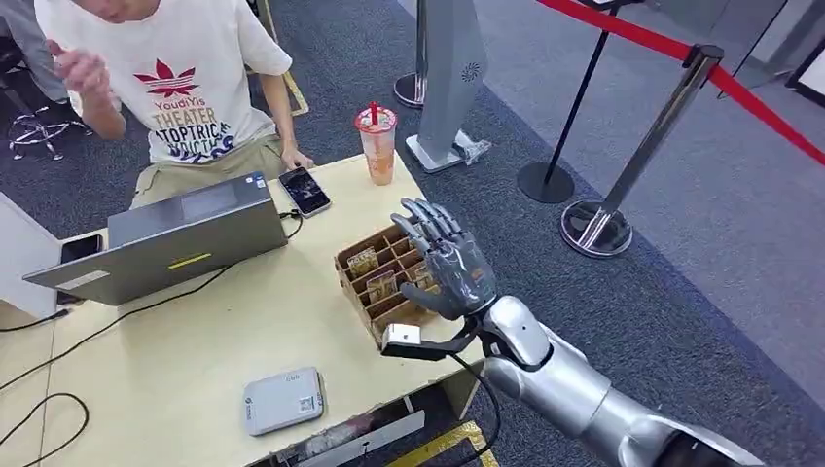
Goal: Pass the card to the sensor for recognition and then transmit it.
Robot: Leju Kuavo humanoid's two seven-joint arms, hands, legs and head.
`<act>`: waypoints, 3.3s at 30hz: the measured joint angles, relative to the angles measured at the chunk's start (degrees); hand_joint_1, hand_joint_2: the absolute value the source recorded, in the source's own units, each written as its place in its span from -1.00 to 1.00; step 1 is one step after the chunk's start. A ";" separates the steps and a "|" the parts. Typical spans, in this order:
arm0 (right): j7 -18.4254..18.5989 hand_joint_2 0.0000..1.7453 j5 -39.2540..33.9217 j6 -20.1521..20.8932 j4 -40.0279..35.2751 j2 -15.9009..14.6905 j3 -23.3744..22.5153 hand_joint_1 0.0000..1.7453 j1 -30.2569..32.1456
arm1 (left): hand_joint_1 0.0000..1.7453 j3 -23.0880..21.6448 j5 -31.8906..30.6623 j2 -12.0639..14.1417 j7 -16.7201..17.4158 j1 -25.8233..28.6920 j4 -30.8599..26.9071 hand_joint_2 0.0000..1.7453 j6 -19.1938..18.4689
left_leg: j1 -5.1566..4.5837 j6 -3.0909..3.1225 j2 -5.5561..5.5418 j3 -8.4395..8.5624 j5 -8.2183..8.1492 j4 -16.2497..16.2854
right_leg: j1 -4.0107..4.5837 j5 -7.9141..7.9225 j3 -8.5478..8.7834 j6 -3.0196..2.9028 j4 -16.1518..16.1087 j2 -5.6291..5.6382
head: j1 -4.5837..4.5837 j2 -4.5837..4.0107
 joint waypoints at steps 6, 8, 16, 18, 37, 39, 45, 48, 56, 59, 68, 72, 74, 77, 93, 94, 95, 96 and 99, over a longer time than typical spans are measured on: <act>1.24 1.00 1.31 4.54 -0.89 -0.13 -0.96 -1.00 0.99 | -1.00 -0.02 -0.17 -0.07 0.00 0.03 -0.30 -1.00 -0.31 | 0.00 0.02 0.00 0.02 0.02 0.00 | 0.00 0.01 0.02 0.00 0.00 -0.02 | -0.02 0.00; 1.82 1.00 1.55 7.11 -1.51 -0.46 -1.47 -1.00 1.87 | -1.00 -0.02 -0.37 -0.11 0.15 0.06 -0.50 -1.00 -0.50 | -0.01 0.02 -0.01 0.00 0.02 0.00 | -0.01 0.01 0.02 0.00 0.00 -0.03 | 0.00 0.00; 3.02 1.00 3.54 12.00 -3.80 -0.85 -2.62 -0.28 4.03 | -1.00 -0.02 -0.48 -0.35 0.26 0.11 -1.16 -1.00 -1.03 | 0.00 0.02 0.00 0.00 0.01 0.00 | 0.00 0.00 0.01 0.00 0.00 -0.01 | 0.00 0.00; 3.21 1.00 4.15 13.22 -4.00 -0.83 -2.60 -0.10 4.02 | -1.00 -0.02 -0.48 -0.52 0.28 0.12 -1.38 -1.00 -1.14 | 0.00 0.02 0.00 0.00 0.01 0.00 | 0.00 0.00 0.01 0.00 0.00 -0.01 | 0.00 0.00; 3.74 1.00 7.23 18.14 -1.03 1.60 -1.95 0.06 0.76 | -1.00 0.02 -0.39 -1.05 0.92 0.09 -2.16 -1.00 -1.33 | 0.00 0.02 0.00 0.00 0.02 0.00 | 0.00 0.00 0.03 0.00 0.00 -0.02 | -0.02 0.00; 3.61 1.00 7.17 18.23 -0.50 1.92 -1.73 0.14 0.18 | -1.00 0.02 -0.39 -1.05 0.94 0.10 -2.23 -1.00 -1.33 | 0.00 0.02 0.00 0.00 0.02 0.00 | 0.00 0.01 0.03 0.00 0.00 -0.03 | 0.00 0.00; 2.88 1.00 6.32 18.73 2.97 2.73 -1.09 0.10 -2.13 | -1.00 0.05 -0.52 -1.03 0.94 0.10 -2.30 -1.00 -1.38 | 0.00 0.02 0.00 0.00 0.02 0.00 | 0.00 0.01 0.03 0.00 0.01 -0.02 | 0.00 0.00; 2.64 1.00 6.05 18.75 4.76 3.04 -0.90 0.10 -3.17 | -1.00 0.05 -0.63 -1.03 0.94 0.10 -2.32 -1.00 -1.49 | 0.00 0.02 -0.01 -0.01 0.02 0.00 | 0.00 0.01 0.03 0.00 0.01 -0.03 | 0.00 0.00; 2.58 1.00 6.05 18.73 6.93 3.43 -0.33 0.06 -4.30 | -1.00 0.05 -0.68 -1.03 0.94 0.11 -2.34 -1.00 -1.49 | 0.00 0.02 -0.01 -0.01 0.02 0.00 | 0.00 0.00 0.03 0.00 0.01 -0.03 | 0.00 0.00; 2.69 1.00 6.03 18.71 7.54 3.50 -0.31 -0.06 -4.35 | -1.00 0.05 -0.98 -1.01 0.94 0.11 -2.38 -1.00 -1.53 | 0.00 0.02 -0.01 -0.01 0.02 0.00 | 0.00 0.00 0.03 0.00 0.01 -0.03 | 0.00 0.00; 2.88 1.00 5.81 18.62 9.62 3.63 -0.26 -0.12 -4.95 | -1.00 0.05 -1.18 -0.98 1.03 0.11 -2.45 -1.00 -1.57 | 0.00 0.02 -0.01 -0.01 0.02 0.00 | 0.00 0.01 0.03 0.00 0.01 -0.02 | -0.02 0.00; 2.03 1.00 4.92 18.51 12.56 3.72 -0.22 -0.10 -6.64 | -1.00 0.07 -1.14 -1.01 1.03 0.14 -2.45 -1.00 -1.40 | 0.00 0.02 -0.01 -0.01 0.03 0.00 | 0.00 0.01 0.03 0.00 0.01 -0.03 | 0.00 0.00; 1.90 1.00 4.66 18.27 14.12 3.72 -0.22 -0.10 -7.49 | -1.00 0.44 -0.94 -1.03 1.03 0.15 -2.45 -1.00 -1.16 | 0.00 0.02 -0.01 -0.01 0.02 0.00 | 0.00 0.01 0.03 0.00 0.01 -0.03 | 0.00 0.00; 1.84 1.00 4.28 18.21 14.67 3.72 -0.22 -0.08 -7.75 | -1.00 0.77 -0.94 -1.03 1.03 0.15 -2.45 -1.00 -1.16 | 0.00 0.02 -0.01 -0.01 0.02 0.00 | 0.00 0.01 0.03 0.00 0.01 -0.03 | 0.00 0.00; 0.96 1.00 0.53 18.12 14.78 0.72 -1.00 -0.04 -7.92 | -1.00 1.05 -1.18 -0.98 0.96 0.40 -2.49 -1.00 -1.81 | -0.01 0.02 -0.01 0.00 0.02 0.01 | -0.01 0.01 0.03 0.01 0.00 -0.03 | 0.00 0.00; 0.92 1.00 0.17 17.99 14.51 0.44 -1.20 -0.04 -7.70 | -1.00 1.05 -1.18 -0.96 0.94 0.49 -2.49 -1.00 -1.86 | -0.01 0.02 -0.01 0.00 0.02 0.01 | -0.01 0.01 0.02 0.01 0.00 -0.03 | 0.00 0.00; 0.92 1.00 -0.13 17.86 14.05 0.04 -1.40 -0.04 -7.35 | -1.00 1.05 -1.18 -0.94 0.92 0.58 -2.49 -1.00 -1.86 | -0.01 0.02 -0.01 0.00 0.02 0.01 | -0.01 0.01 0.02 0.01 0.00 -0.03 | -0.02 0.00; 0.92 1.00 -0.24 17.68 13.51 -0.37 -1.51 -0.04 -7.00 | -1.00 1.05 -1.20 -0.92 0.85 0.63 -2.49 -1.00 -1.86 | -0.01 0.02 -0.01 0.00 0.02 0.01 | -0.01 0.01 0.02 0.01 0.00 -0.02 | 0.00 0.00; 0.92 1.00 -0.26 17.53 12.35 -1.24 -1.66 -0.04 -6.33 | -1.00 1.05 -1.18 -0.90 0.83 0.67 -2.49 -1.00 -1.86 | -0.01 0.02 -0.01 0.00 0.01 0.01 | 0.00 0.01 0.01 0.01 0.00 -0.01 | -0.02 0.00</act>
